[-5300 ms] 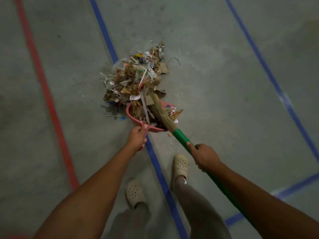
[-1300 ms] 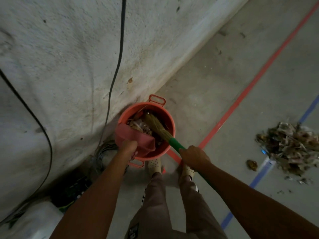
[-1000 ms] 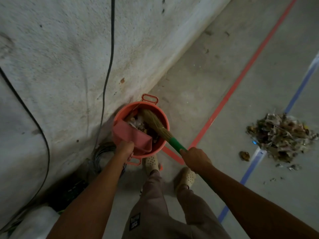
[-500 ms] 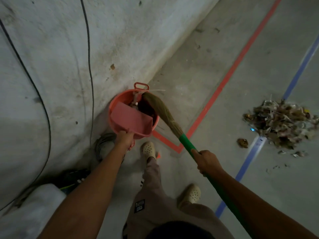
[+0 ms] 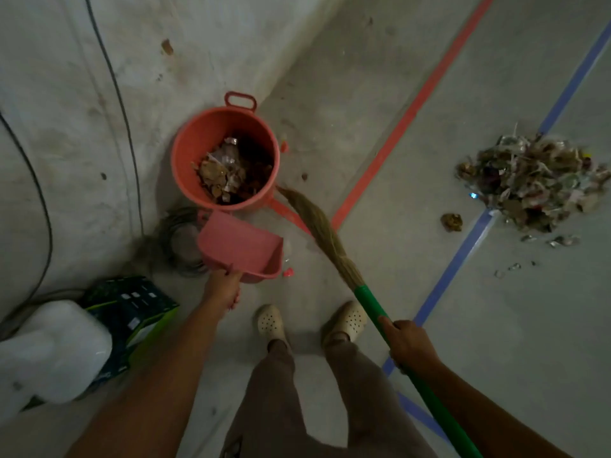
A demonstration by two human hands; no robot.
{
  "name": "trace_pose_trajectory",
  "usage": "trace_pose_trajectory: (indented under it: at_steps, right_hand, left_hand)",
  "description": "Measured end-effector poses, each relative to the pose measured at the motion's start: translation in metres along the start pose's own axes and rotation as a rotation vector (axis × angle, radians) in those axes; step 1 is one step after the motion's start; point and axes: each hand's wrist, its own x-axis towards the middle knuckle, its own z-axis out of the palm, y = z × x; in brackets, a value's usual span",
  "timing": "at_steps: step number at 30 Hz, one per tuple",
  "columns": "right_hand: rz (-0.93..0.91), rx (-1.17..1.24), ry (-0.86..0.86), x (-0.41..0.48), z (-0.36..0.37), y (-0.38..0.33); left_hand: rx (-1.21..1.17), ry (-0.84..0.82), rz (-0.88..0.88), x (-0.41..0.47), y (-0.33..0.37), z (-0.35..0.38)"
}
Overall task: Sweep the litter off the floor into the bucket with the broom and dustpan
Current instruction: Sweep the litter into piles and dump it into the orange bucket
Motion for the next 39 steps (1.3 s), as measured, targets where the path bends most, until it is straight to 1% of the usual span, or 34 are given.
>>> trace_pose_trajectory:
  at_steps: [4,8,10,13,15,19,23,29,35,39]
  right_hand:
    - [0.056,-0.066,-0.076,0.042,0.041,0.01]
    - [0.046,-0.165,-0.136,0.106,0.089,0.012]
    - [0.045,-0.176,-0.157,0.139,0.116,0.018]
    - [0.077,-0.248,-0.19,0.183,0.148,0.029]
    - [0.13,-0.251,-0.16,0.207,0.157,0.035]
    - [0.214,-0.164,-0.014,0.237,0.153,0.038]
    - [0.211,-0.008,0.086,0.245,0.129,0.036]
    - [0.127,0.229,0.123,0.239,0.077,0.019]
    - [-0.016,0.286,0.149,0.232,0.032,-0.021]
    - [-0.094,0.247,0.151,0.247,0.022,-0.062]
  left_hand:
    - [0.081,-0.048,-0.028,0.042,-0.051,0.025]
    - [0.146,-0.114,-0.079,0.094,-0.1,0.055]
    - [0.173,-0.136,-0.098,0.119,-0.121,0.066]
    - [0.2,-0.157,-0.126,0.149,-0.15,0.08]
    - [0.204,-0.157,-0.135,0.163,-0.163,0.087]
    - [0.181,-0.152,-0.107,0.182,-0.172,0.096]
    - [0.139,-0.143,-0.07,0.182,-0.156,0.102]
    - [0.108,-0.149,-0.007,0.171,-0.095,0.118]
    - [0.117,-0.106,0.069,0.161,-0.027,0.146]
    - [0.1,-0.09,0.118,0.168,0.005,0.167]
